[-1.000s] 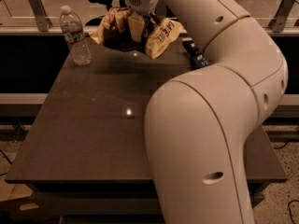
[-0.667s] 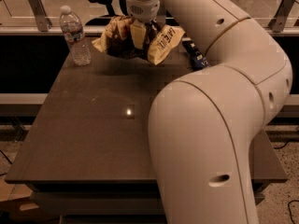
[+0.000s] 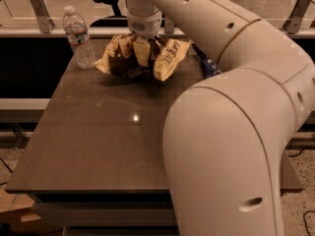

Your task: Move brown chip bag near water bottle

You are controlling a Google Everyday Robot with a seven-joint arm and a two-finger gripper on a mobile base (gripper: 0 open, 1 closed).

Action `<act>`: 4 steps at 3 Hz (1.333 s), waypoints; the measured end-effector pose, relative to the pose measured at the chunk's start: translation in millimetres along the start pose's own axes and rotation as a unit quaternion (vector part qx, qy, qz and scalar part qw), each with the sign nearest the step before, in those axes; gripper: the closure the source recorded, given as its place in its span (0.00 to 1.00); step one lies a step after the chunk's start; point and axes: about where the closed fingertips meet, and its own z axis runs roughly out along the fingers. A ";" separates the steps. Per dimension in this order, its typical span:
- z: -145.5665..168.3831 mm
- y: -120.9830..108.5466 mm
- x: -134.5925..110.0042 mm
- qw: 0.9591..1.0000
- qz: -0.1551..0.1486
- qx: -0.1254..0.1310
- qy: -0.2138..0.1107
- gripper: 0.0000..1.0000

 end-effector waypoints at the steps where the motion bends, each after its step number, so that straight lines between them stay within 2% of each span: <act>1: 7.5 14.5 -4.1 1.000 -0.016 -0.007 0.010 1.00; 3: 9.4 31.5 -27.3 0.999 -0.048 -0.010 0.018 1.00; 4: 12.1 28.6 -31.9 0.999 -0.047 -0.005 0.010 0.82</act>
Offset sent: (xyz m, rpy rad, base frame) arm -0.0360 0.0270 -0.0128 -0.0768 0.0841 0.0874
